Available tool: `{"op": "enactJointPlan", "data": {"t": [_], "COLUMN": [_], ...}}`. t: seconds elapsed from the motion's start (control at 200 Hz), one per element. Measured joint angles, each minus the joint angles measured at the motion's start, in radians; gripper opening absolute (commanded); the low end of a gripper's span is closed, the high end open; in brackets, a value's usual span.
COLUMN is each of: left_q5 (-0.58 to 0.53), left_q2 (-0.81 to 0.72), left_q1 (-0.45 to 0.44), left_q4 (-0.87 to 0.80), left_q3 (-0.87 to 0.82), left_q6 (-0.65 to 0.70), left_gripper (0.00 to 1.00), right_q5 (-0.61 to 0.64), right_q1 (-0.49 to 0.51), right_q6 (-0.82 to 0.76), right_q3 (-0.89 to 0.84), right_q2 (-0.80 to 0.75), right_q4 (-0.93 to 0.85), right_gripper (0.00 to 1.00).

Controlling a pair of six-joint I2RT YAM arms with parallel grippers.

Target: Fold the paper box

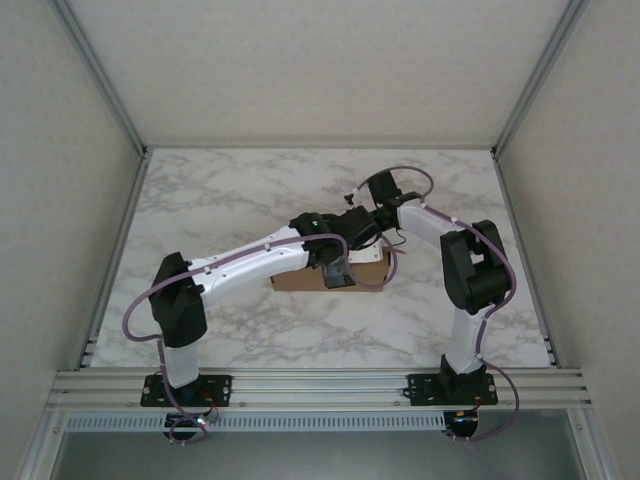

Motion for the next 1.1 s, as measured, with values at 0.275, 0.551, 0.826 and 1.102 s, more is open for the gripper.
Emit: {"op": "enactJointPlan", "data": {"t": [0.275,0.551,0.826,1.102], "left_q5": [-0.044,-0.252,-0.315,-0.18], "left_q2": [-0.19,-0.457,-0.608,-0.887], "left_q1": [-0.025,-0.023,0.088,0.249], "left_q4": [0.139,0.458,0.618,0.605], "left_q3": [-0.06,-0.287,-0.38,-0.6], "left_q6": [-0.01,-0.109,-0.333,-0.476], "left_gripper": [1.0,1.0,1.0,0.96], "right_q5": [0.121,0.424,0.616,0.569], "right_q1": [-0.012,-0.056,-0.066,-0.056], "right_q6": [-0.028,-0.053,-0.079,-0.28], "right_q3": [0.041,0.01,-0.213,-0.136], "right_q2": [-0.103,-0.399,-0.776,-0.826], "right_q4": [-0.049,-0.037,0.138,-0.061], "right_gripper": [0.61,0.75,0.94,0.7]}}
